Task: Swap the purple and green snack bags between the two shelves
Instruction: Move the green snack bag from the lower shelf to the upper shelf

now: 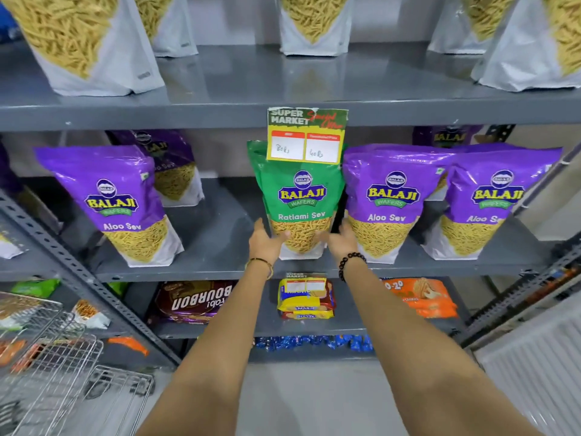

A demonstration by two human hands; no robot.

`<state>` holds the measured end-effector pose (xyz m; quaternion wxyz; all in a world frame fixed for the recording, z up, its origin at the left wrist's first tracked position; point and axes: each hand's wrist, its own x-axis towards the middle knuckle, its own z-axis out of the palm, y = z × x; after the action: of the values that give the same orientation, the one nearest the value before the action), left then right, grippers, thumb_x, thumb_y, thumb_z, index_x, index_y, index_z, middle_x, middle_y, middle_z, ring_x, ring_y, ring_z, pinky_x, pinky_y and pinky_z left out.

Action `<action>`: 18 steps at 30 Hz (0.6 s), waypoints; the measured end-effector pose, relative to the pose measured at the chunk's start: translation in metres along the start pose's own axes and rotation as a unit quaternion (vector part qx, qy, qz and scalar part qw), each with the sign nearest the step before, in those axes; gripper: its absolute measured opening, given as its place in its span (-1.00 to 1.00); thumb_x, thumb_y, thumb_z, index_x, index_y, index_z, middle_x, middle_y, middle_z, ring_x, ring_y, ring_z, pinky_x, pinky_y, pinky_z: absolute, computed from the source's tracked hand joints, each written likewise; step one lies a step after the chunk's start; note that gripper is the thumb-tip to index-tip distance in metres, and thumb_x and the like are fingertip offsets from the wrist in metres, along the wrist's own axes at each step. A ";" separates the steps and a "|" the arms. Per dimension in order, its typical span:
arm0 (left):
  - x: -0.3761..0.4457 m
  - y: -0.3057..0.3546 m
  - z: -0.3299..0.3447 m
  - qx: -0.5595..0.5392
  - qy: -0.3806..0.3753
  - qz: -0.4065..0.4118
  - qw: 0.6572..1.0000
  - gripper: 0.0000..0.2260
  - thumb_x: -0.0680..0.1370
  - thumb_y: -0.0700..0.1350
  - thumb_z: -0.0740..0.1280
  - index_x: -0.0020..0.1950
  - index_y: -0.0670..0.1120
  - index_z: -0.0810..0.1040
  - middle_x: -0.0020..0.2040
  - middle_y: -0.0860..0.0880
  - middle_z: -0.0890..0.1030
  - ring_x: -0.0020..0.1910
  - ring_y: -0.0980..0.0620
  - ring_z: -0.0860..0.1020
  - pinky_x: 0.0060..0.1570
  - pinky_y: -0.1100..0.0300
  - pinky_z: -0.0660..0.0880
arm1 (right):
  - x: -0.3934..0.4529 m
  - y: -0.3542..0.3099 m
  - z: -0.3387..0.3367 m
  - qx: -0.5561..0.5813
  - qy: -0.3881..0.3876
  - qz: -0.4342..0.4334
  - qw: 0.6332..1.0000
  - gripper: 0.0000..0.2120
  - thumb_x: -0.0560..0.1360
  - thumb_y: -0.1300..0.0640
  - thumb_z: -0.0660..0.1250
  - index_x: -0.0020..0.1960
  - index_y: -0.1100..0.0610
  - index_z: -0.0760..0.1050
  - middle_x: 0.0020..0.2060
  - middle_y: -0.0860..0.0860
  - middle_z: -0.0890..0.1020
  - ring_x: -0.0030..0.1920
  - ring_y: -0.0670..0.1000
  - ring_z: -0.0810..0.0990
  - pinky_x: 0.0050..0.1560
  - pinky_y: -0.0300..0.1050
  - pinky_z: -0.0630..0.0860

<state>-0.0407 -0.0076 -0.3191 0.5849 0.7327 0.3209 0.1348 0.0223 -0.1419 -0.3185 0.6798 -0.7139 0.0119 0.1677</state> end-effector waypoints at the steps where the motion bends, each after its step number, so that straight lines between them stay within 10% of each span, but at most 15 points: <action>1: 0.006 0.002 -0.002 -0.012 -0.017 0.005 1.000 -0.33 0.39 -0.17 0.43 0.41 -0.22 0.18 0.40 -0.20 0.37 0.38 -0.18 0.34 0.36 -0.11 0.31 | 0.006 -0.004 0.001 -0.015 -0.010 0.003 1.000 -0.30 0.33 0.29 0.41 0.41 0.16 0.21 0.35 0.07 0.42 0.33 0.07 0.39 0.37 0.07 0.32; 18: -0.038 -0.016 -0.062 -0.015 -0.002 0.045 0.999 -0.56 0.26 -0.36 0.50 0.03 -0.19 0.40 0.04 -0.18 0.56 -0.04 -0.03 0.50 -0.01 0.07 0.49 | -0.044 0.004 0.018 -0.103 -0.096 -0.018 0.990 -0.50 0.22 0.32 0.52 0.13 0.28 0.50 0.14 0.19 0.60 0.12 0.13 0.56 0.20 0.10 0.50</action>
<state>-0.1096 0.0182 -0.3103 0.5895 0.7381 0.2841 0.1642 -0.0239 -0.1343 -0.3119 0.6039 -0.7604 -0.0841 0.2234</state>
